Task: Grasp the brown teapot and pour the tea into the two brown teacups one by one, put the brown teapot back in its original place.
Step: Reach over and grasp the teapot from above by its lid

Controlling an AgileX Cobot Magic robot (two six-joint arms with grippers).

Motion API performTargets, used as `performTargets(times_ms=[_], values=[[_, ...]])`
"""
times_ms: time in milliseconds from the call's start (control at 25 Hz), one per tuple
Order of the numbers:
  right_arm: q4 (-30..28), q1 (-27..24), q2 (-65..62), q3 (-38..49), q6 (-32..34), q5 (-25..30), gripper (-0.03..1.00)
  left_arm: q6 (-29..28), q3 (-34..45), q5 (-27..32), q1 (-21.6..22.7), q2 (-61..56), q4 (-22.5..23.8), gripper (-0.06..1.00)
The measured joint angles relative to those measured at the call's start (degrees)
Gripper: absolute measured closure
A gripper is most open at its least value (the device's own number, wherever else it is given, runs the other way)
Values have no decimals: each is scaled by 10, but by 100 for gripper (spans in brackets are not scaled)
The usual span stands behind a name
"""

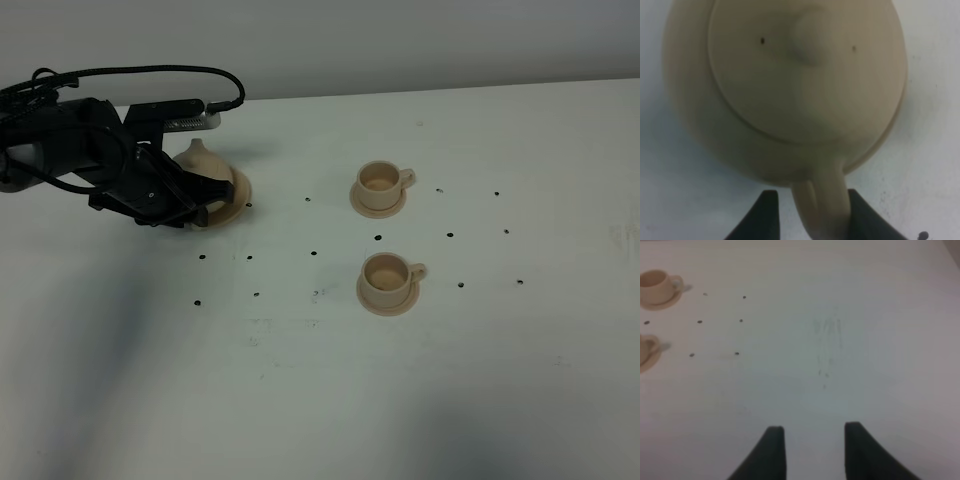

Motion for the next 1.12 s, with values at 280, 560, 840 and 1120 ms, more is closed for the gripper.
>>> performTargets(times_ms=[280, 560, 840, 1120], values=[[0, 0, 0, 0, 0, 0, 66, -5, 0, -9, 0, 0, -1, 71], [0, 0, 0, 0, 0, 0, 66, -5, 1, -11, 0, 0, -1, 72], [0, 0, 0, 0, 0, 0, 66, -6, 1, -12, 0, 0, -1, 74], [0, 0, 0, 0, 0, 0, 66, -6, 1, -13, 0, 0, -1, 83]])
